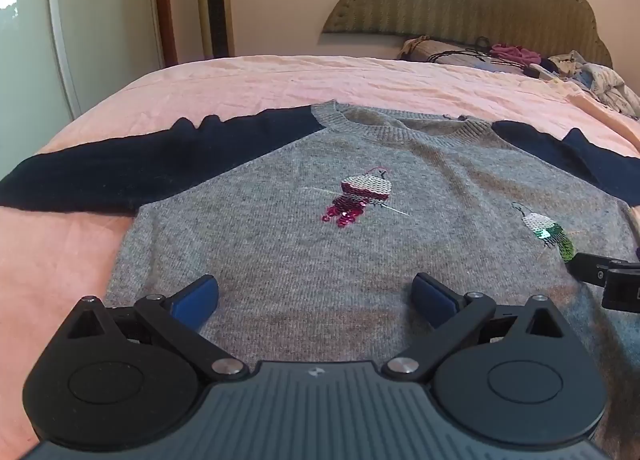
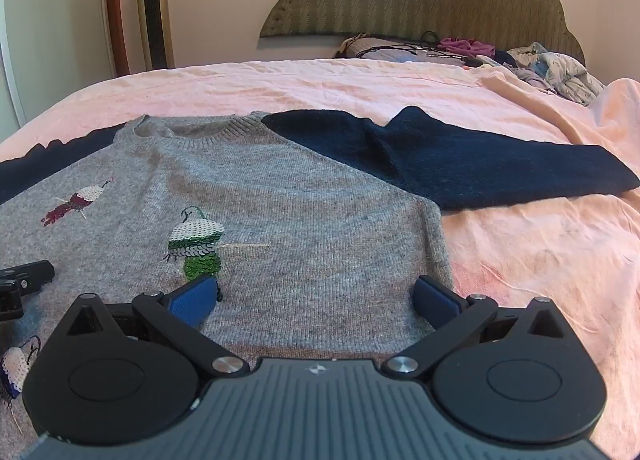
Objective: Fold small clothes
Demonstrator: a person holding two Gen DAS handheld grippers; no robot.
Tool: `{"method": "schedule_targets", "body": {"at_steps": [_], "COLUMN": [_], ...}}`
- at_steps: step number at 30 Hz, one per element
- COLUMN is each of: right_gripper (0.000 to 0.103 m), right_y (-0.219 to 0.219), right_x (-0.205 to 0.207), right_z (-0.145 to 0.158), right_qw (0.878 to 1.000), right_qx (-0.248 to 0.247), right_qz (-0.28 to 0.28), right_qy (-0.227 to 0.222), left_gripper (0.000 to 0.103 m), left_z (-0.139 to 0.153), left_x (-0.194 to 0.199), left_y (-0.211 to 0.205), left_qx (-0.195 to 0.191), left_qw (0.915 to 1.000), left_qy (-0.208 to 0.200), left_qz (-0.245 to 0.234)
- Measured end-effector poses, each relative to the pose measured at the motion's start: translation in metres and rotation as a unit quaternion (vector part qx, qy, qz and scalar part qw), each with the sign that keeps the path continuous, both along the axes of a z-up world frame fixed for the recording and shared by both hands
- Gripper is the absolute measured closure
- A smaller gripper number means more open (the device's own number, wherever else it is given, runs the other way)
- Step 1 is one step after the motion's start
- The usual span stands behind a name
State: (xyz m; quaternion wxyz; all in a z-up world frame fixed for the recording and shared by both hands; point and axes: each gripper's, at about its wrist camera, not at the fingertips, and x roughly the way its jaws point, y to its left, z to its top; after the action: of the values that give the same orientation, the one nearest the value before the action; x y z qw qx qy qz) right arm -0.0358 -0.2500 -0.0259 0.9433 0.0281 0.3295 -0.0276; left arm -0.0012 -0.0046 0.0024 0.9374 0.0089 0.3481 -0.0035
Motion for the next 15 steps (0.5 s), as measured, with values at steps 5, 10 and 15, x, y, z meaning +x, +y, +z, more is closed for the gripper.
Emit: {"method": "schedule_targets", "body": {"at_steps": [5, 10, 15], "right_gripper": [0.0, 0.0, 0.0], "right_y": [0.0, 0.0001, 0.0001], "right_x": [-0.0002, -0.0003, -0.0002], "right_z": [-0.0001, -0.0002, -0.0002], "right_qw": [1.0, 1.0, 1.0], "right_qx": [0.0, 0.0, 0.001], "right_qz": [0.0, 0.0, 0.0], "right_qy": [0.0, -0.001, -0.001], "left_gripper": [0.0, 0.0, 0.0], "left_z": [-0.0005, -0.0008, -0.0009], "left_x": [0.0009, 0.0007, 0.0008], "left_y": [0.0003, 0.0002, 0.0001], "left_qx": [0.0, 0.0, 0.0], "left_qw": [1.0, 1.0, 1.0], "left_qy": [0.0, 0.0, 0.0], "left_qz": [0.0, 0.0, -0.001]}}
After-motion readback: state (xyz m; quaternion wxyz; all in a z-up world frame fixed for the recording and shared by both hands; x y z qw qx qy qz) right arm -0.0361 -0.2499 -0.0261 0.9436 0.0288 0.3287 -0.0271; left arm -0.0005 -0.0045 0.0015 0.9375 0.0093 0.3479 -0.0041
